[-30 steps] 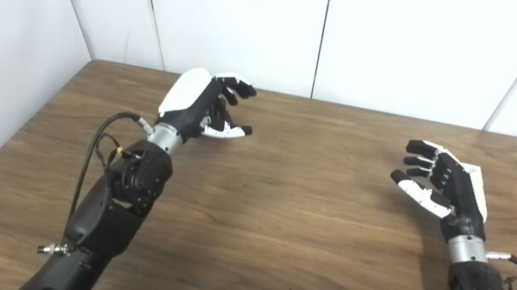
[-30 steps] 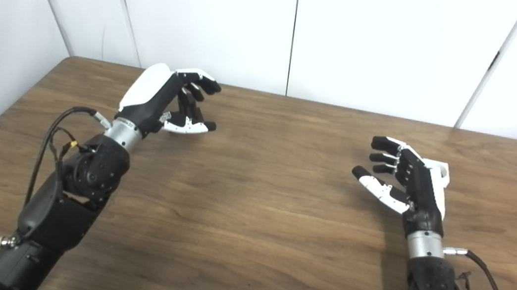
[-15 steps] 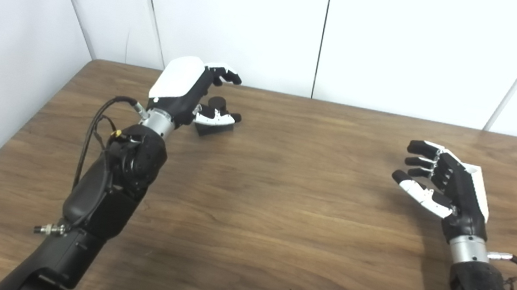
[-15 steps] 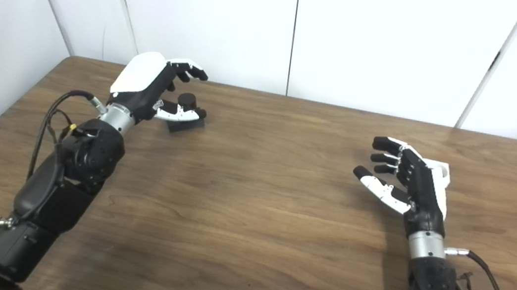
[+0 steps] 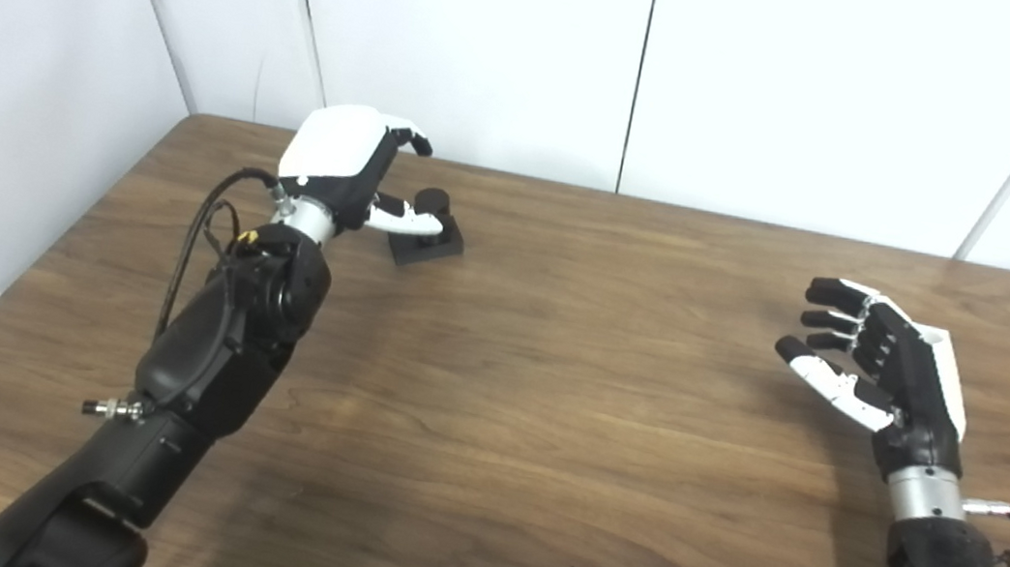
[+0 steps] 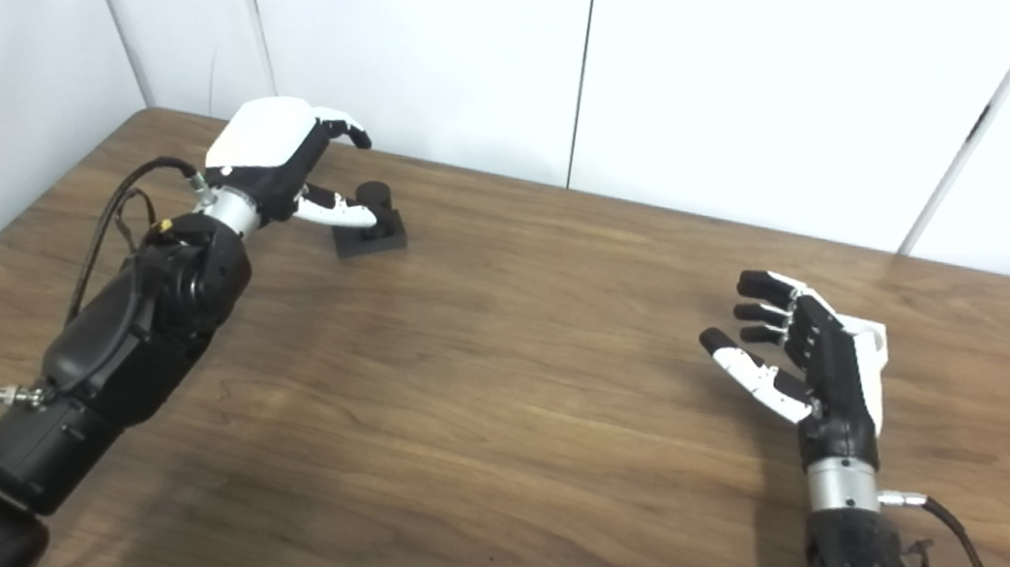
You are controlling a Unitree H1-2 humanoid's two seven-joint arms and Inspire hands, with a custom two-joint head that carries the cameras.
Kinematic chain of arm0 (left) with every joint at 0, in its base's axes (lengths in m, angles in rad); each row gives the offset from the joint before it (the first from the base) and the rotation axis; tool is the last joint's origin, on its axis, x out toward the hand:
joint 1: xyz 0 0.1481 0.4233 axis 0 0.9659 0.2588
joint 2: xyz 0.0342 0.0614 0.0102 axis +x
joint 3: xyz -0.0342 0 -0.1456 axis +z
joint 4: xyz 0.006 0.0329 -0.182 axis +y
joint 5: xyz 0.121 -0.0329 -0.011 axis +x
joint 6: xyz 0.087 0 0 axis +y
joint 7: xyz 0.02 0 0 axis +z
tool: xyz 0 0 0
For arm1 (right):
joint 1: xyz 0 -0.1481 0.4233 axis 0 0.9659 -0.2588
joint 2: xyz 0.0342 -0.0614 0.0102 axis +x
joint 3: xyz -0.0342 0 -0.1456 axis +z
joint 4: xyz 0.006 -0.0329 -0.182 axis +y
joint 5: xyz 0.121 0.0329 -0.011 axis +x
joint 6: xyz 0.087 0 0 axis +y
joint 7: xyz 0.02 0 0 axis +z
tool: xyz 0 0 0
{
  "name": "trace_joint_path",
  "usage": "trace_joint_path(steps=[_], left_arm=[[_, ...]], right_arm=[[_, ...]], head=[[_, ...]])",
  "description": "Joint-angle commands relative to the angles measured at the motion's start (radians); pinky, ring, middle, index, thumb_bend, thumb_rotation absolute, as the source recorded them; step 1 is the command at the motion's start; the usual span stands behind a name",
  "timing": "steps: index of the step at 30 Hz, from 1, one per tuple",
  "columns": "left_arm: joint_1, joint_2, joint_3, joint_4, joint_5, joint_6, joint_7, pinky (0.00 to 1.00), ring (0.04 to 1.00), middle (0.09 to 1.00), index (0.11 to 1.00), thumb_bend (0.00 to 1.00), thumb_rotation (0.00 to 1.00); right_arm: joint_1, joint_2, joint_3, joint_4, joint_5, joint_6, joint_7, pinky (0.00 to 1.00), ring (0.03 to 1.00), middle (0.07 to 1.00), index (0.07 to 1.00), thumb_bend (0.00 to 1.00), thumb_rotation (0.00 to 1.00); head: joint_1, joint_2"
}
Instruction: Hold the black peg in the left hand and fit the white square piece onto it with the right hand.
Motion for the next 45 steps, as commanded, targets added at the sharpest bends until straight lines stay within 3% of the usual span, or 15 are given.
trace_joint_path(steps=[1, 10, 27, 37, 45], left_arm=[[-0.068, 0.038, -0.007, 0.000, 0.040, 0.029, 0.003, 0.84, 0.906, 0.899, 0.737, 0.84, 0.52], [-0.094, 0.034, -0.042, 0.069, 0.032, 0.079, -0.034, 0.88, 0.931, 0.924, 0.756, 0.88, 0.54], [-0.103, -0.003, -0.081, 0.194, -0.032, 0.040, 0.007, 0.82, 0.906, 0.906, 0.724, 0.87, 0.48], [-0.119, -0.048, -0.077, 0.340, -0.100, -0.053, 0.135, 0.73, 0.855, 0.858, 0.670, 0.84, 0.39], [-0.150, -0.058, -0.087, 0.449, -0.157, -0.121, 0.213, 0.66, 0.817, 0.819, 0.639, 0.79, 0.37]], right_arm=[[0.007, -0.006, -0.007, -0.003, 0.005, -0.041, -0.002, 0.59, 0.664, 0.721, 0.691, 0.68, 0.26], [0.014, -0.006, -0.011, -0.014, 0.010, -0.033, 0.001, 0.59, 0.665, 0.724, 0.692, 0.69, 0.26], [0.018, -0.001, -0.010, -0.028, 0.007, -0.021, -0.001, 0.60, 0.673, 0.727, 0.695, 0.68, 0.26], [0.013, 0.003, -0.009, -0.018, 0.000, -0.030, -0.008, 0.59, 0.666, 0.724, 0.690, 0.69, 0.27], [0.023, 0.002, -0.010, -0.039, -0.014, -0.015, -0.018, 0.59, 0.669, 0.728, 0.692, 0.69, 0.28]], head=[[0.001, 0.001], [-0.001, 0.005], [-0.013, 0.009], [-0.020, 0.005], [-0.024, 0.008]])
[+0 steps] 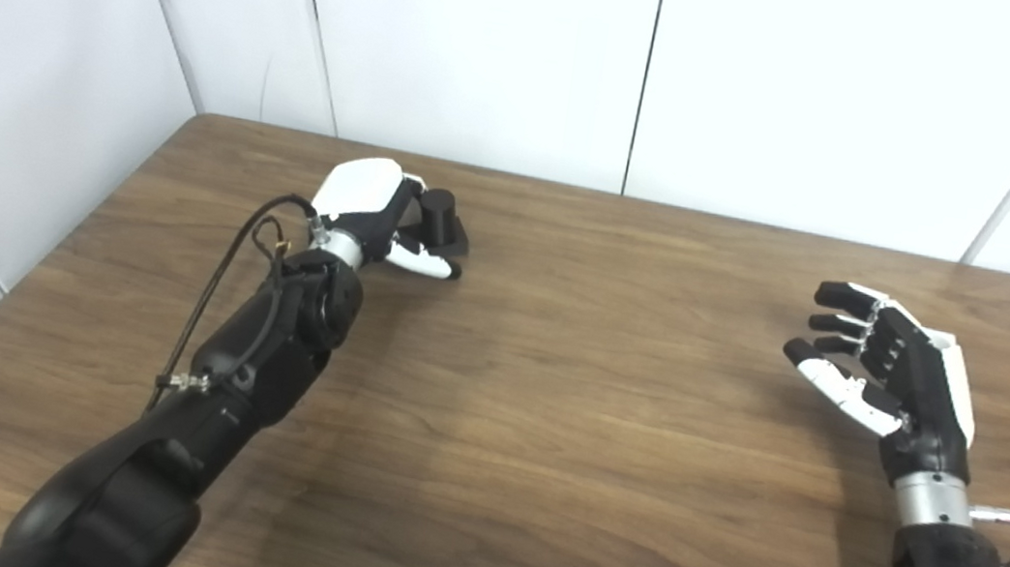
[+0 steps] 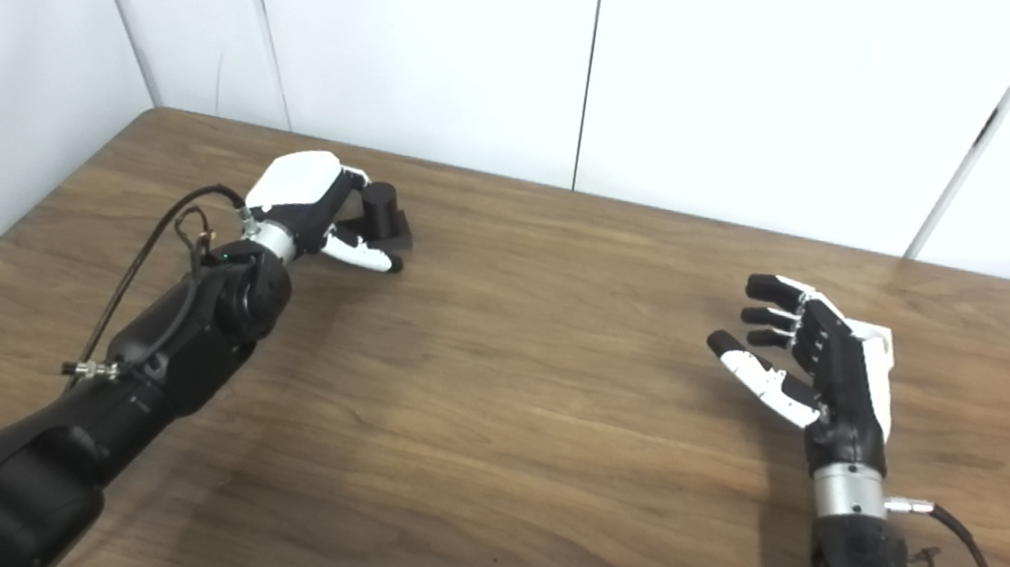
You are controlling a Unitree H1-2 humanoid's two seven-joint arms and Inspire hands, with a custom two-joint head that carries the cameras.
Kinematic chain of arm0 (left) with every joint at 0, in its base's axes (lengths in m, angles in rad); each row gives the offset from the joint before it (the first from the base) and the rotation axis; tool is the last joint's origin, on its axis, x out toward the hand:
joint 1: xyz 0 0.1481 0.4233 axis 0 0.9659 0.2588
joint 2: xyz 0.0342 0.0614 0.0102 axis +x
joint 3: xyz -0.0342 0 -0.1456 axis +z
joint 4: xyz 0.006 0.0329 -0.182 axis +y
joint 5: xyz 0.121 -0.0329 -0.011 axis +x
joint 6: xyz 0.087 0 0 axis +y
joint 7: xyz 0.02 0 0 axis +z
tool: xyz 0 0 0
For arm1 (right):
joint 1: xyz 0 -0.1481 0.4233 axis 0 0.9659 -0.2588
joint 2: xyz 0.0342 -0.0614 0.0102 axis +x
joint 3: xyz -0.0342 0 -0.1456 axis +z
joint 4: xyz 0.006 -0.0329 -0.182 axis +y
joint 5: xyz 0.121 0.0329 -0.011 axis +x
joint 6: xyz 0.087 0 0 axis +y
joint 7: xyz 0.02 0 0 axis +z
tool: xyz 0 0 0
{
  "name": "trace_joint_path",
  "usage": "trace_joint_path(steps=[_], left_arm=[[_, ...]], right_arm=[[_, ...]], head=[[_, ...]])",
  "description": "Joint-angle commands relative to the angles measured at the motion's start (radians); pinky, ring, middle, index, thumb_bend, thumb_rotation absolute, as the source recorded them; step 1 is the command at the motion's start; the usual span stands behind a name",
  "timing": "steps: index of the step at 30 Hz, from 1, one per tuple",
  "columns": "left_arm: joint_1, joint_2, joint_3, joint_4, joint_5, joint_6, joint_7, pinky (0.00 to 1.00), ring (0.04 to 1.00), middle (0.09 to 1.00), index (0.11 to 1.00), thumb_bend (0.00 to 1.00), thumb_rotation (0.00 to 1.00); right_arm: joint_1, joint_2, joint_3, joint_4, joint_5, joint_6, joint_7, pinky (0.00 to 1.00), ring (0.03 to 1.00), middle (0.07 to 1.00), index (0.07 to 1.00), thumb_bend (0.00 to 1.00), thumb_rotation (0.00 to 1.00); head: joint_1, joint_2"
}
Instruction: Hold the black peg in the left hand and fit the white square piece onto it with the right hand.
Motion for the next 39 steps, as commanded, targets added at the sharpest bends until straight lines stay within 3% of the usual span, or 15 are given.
trace_joint_path(steps=[1, 6, 9, 19, 29, 34, 39], left_arm=[[-0.044, 0.004, -0.010, 0.016, 0.001, -0.008, 0.022, 0.65, 0.807, 0.813, 0.634, 0.77, 0.37], [-0.055, 0.004, -0.013, 0.041, -0.009, -0.030, 0.056, 0.61, 0.773, 0.787, 0.597, 0.70, 0.29], [-0.057, 0.002, -0.006, 0.048, -0.025, -0.044, 0.081, 0.59, 0.753, 0.769, 0.506, 0.54, 0.11], [-0.056, 0.024, -0.031, 0.050, -0.016, -0.052, 0.095, 0.56, 0.727, 0.740, 0.484, 0.51, 0.07], [-0.034, 0.048, -0.039, -0.003, -0.046, -0.047, 0.002, 0.59, 0.738, 0.747, 0.486, 0.52, 0.07], [-0.010, 0.057, -0.038, -0.038, -0.120, -0.139, -0.080, 0.59, 0.747, 0.775, 0.488, 0.52, 0.07], [0.008, 0.059, -0.040, -0.056, -0.207, -0.235, -0.163, 0.68, 0.780, 0.781, 0.486, 0.52, 0.08]], right_arm=[[0.012, 0.003, -0.004, -0.022, -0.004, -0.015, -0.009, 0.59, 0.667, 0.729, 0.695, 0.69, 0.28], [0.016, 0.006, -0.006, -0.024, 0.005, -0.020, -0.007, 0.60, 0.664, 0.729, 0.692, 0.69, 0.26], [0.019, 0.006, -0.005, -0.034, -0.003, -0.011, -0.012, 0.59, 0.661, 0.723, 0.690, 0.69, 0.27], [0.023, 0.004, -0.006, -0.038, -0.002, -0.010, -0.014, 0.59, 0.663, 0.724, 0.693, 0.69, 0.28], [0.028, 0.003, -0.002, -0.043, -0.009, -0.015, -0.017, 0.59, 0.665, 0.723, 0.692, 0.70, 0.32], [0.027, 0.000, 0.000, -0.043, -0.012, -0.022, -0.017, 0.59, 0.667, 0.723, 0.691, 0.69, 0.31], [0.028, -0.001, 0.000, -0.053, -0.014, -0.013, -0.017, 0.59, 0.671, 0.728, 0.694, 0.69, 0.31]], head=[[0.001, 0.000], [-0.001, 0.002], [-0.001, 0.004], [0.001, 0.009], [-0.004, 0.014], [-0.007, 0.014], [-0.017, 0.016]])
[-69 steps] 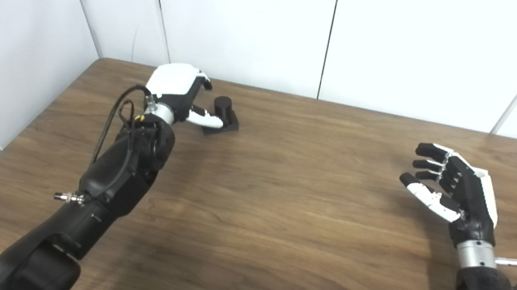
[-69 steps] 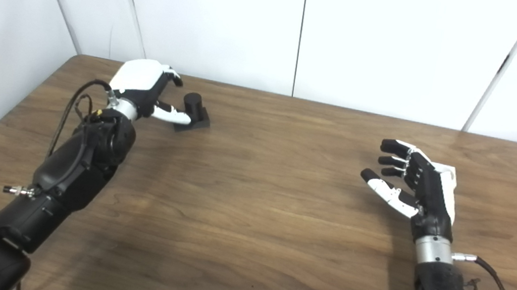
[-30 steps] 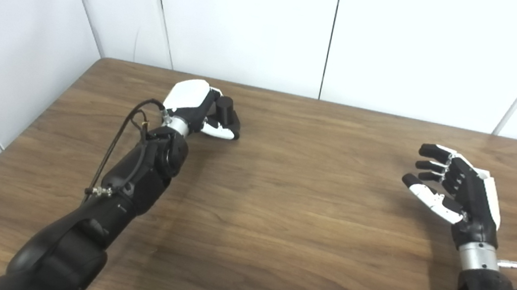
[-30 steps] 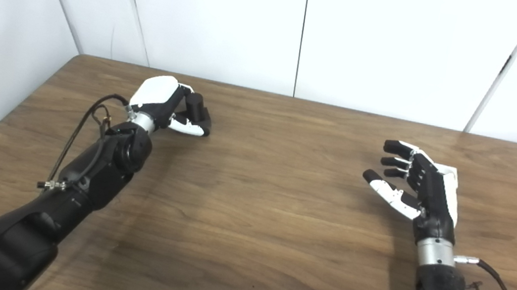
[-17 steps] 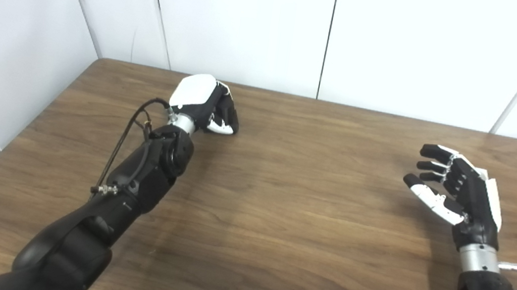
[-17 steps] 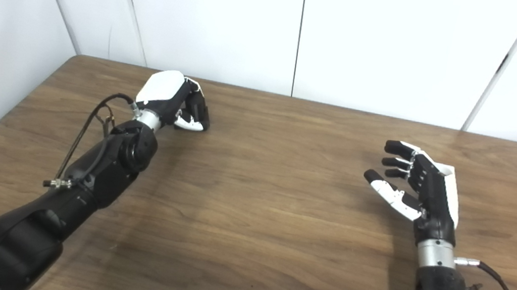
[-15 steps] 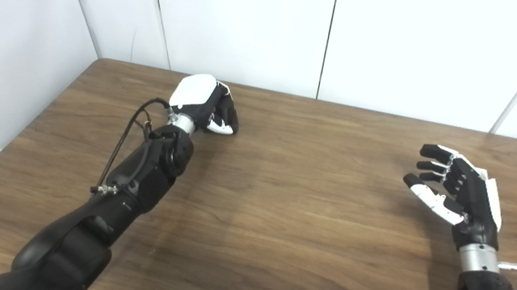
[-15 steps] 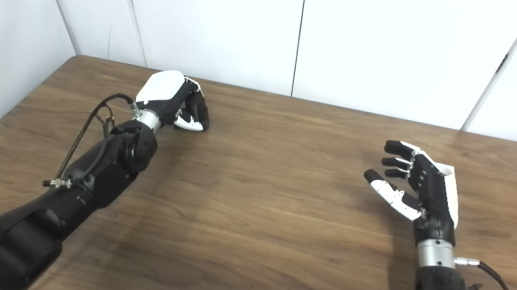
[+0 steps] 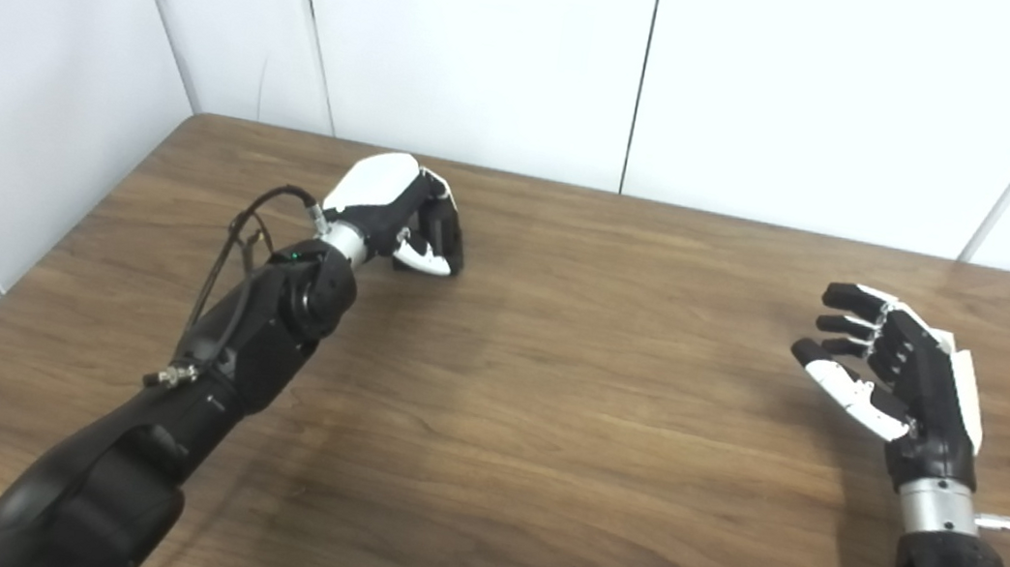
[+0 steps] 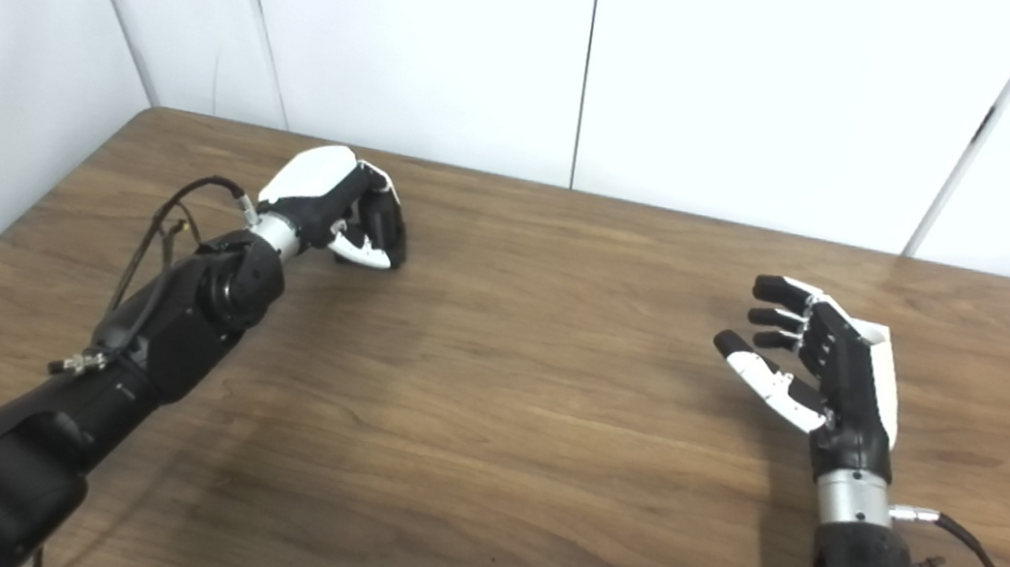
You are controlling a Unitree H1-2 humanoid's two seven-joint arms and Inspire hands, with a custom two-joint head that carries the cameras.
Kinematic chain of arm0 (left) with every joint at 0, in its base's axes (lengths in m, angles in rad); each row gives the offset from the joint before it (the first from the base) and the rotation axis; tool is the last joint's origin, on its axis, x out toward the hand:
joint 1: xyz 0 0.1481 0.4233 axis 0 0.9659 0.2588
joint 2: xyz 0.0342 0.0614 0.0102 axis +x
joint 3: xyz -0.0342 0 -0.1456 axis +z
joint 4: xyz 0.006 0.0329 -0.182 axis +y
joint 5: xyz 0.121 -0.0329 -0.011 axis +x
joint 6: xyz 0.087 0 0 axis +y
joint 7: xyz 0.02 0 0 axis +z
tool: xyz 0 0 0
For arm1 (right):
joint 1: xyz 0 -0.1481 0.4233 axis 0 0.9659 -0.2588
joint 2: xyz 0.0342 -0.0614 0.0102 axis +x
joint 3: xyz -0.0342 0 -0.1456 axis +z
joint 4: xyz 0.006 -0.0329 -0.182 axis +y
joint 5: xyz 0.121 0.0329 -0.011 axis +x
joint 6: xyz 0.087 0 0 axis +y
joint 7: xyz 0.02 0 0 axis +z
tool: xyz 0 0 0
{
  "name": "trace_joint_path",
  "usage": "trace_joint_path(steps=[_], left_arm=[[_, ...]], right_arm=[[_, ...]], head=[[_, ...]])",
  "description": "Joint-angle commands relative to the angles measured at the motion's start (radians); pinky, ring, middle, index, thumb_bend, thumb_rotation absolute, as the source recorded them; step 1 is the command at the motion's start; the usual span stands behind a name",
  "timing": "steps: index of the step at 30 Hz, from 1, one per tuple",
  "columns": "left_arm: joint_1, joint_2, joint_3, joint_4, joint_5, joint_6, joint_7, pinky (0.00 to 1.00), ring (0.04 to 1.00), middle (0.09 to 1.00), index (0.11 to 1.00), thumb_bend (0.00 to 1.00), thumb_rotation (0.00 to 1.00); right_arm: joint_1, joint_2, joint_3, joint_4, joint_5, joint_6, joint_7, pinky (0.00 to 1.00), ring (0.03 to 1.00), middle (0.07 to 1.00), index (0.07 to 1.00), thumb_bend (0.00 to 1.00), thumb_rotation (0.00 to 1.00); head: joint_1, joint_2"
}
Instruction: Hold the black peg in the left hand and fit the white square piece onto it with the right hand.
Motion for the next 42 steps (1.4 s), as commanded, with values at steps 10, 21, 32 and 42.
trace_joint_path(steps=[10, 21, 32, 42], left_arm=[[0.014, 0.000, -0.036, -0.085, -0.077, -0.092, -0.180, 0.69, 0.797, 0.785, 0.490, 0.52, 0.08], [0.059, -0.030, -0.050, -0.168, -0.104, -0.182, -0.204, 0.68, 0.768, 0.781, 0.489, 0.52, 0.08], [0.109, -0.100, -0.086, -0.179, -0.102, -0.280, -0.191, 0.66, 0.767, 0.777, 0.489, 0.52, 0.08], [0.143, -0.164, -0.119, -0.176, -0.086, -0.314, -0.163, 0.64, 0.769, 0.788, 0.489, 0.52, 0.08]], right_arm=[[-0.001, 0.003, 0.001, -0.015, -0.022, -0.018, -0.010, 0.58, 0.667, 0.726, 0.693, 0.69, 0.30], [0.000, 0.012, 0.006, -0.038, -0.019, -0.007, -0.003, 0.59, 0.669, 0.734, 0.703, 0.67, 0.29], [0.000, 0.014, 0.007, -0.069, -0.035, 0.024, -0.008, 0.60, 0.672, 0.733, 0.702, 0.65, 0.25], [-0.006, 0.021, 0.008, -0.067, -0.043, 0.023, -0.016, 0.59, 0.674, 0.734, 0.701, 0.65, 0.25]], head=[[-0.013, 0.002], [-0.047, 0.008], [-0.070, 0.013], [-0.093, 0.016]])
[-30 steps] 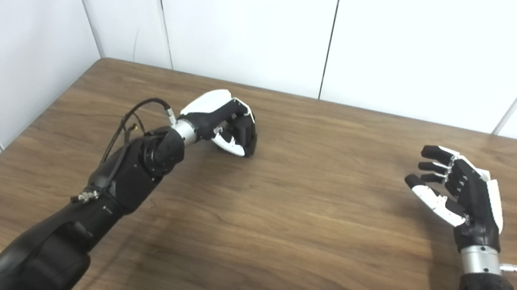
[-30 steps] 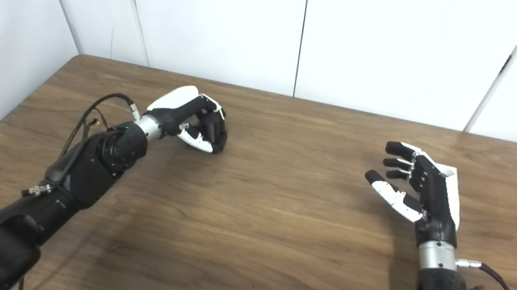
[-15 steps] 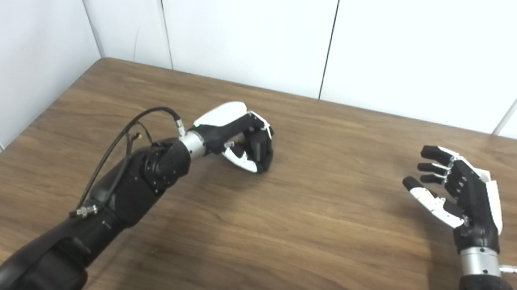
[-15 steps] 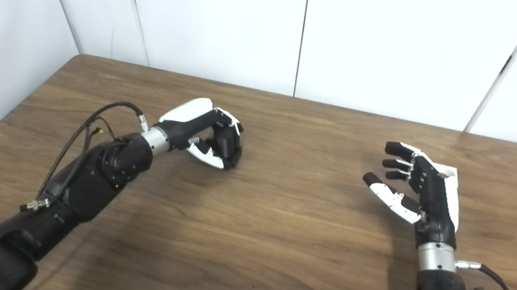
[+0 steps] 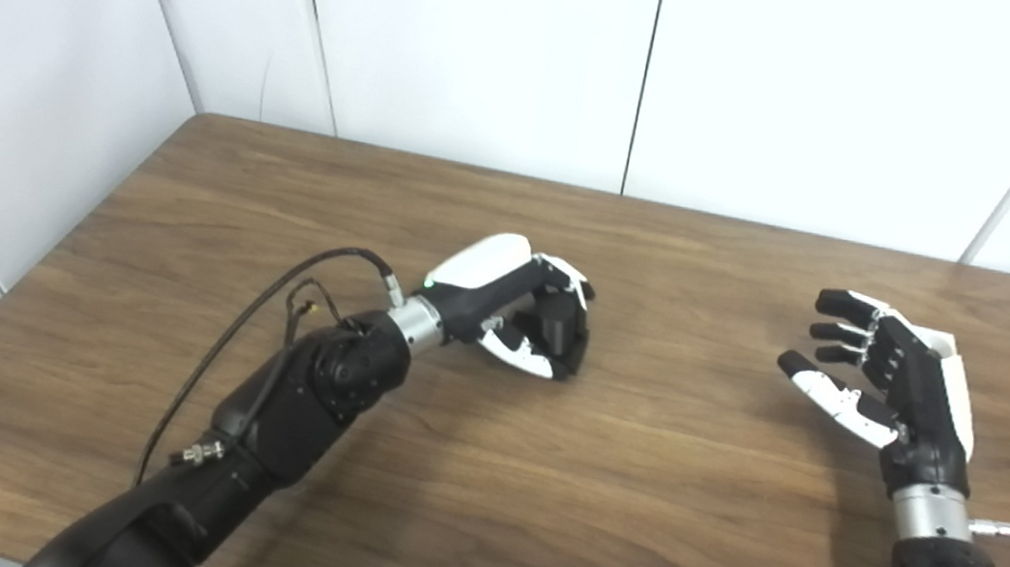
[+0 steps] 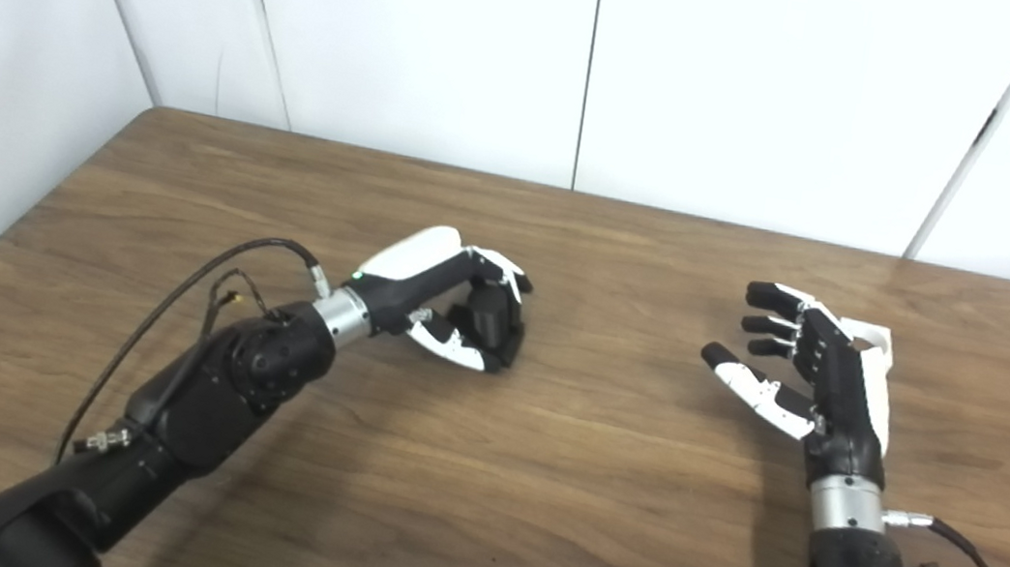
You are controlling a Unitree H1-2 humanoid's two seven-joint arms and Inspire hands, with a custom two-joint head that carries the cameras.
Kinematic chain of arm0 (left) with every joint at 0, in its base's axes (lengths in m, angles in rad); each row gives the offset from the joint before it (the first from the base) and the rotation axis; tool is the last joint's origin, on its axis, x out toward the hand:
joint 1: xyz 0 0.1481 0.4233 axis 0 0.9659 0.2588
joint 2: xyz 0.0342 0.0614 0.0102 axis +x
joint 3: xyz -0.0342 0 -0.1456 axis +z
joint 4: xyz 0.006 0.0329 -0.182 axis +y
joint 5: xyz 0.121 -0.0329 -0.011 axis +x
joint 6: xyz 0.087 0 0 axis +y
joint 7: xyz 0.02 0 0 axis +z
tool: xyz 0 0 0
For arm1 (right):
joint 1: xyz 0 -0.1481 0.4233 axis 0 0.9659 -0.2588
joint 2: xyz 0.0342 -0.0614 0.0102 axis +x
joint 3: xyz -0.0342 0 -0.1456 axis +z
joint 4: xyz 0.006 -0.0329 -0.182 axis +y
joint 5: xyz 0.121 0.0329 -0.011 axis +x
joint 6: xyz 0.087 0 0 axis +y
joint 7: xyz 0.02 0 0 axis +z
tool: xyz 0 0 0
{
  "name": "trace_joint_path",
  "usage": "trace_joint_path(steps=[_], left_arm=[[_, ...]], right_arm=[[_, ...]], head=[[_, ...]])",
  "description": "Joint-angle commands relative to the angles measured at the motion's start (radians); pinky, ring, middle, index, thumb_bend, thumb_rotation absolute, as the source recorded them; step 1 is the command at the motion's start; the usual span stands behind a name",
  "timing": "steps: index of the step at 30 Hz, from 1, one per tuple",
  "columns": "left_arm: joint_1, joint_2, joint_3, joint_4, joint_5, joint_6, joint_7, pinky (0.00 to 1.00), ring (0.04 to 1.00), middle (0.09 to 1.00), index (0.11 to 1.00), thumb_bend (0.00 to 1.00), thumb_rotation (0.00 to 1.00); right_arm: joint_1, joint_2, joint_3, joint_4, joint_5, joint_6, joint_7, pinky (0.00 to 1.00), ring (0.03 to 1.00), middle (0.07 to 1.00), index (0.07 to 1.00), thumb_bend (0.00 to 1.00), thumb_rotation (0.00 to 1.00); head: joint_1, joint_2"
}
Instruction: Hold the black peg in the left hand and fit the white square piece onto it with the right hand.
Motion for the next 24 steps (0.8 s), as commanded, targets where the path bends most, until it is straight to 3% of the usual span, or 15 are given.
trace_joint_path(steps=[1, 8, 24], left_arm=[[0.033, -0.048, -0.055, -0.006, 0.002, -0.031, -0.047, 0.64, 0.766, 0.788, 0.489, 0.52, 0.08], [0.063, -0.074, -0.068, -0.028, -0.002, -0.031, -0.046, 0.64, 0.772, 0.790, 0.489, 0.52, 0.08], [0.137, -0.089, -0.102, -0.052, -0.013, -0.064, -0.054, 0.65, 0.775, 0.788, 0.492, 0.52, 0.08]], right_arm=[[-0.023, 0.012, 0.004, -0.033, -0.008, -0.013, -0.010, 0.59, 0.673, 0.734, 0.702, 0.66, 0.26], [-0.023, 0.015, 0.006, -0.031, -0.014, -0.039, -0.013, 0.58, 0.666, 0.730, 0.703, 0.65, 0.26], [-0.019, 0.025, 0.007, -0.058, -0.017, -0.017, -0.003, 0.58, 0.663, 0.731, 0.703, 0.65, 0.25]], head=[[0.000, 0.001], [-0.014, 0.004], [-0.077, 0.020]])
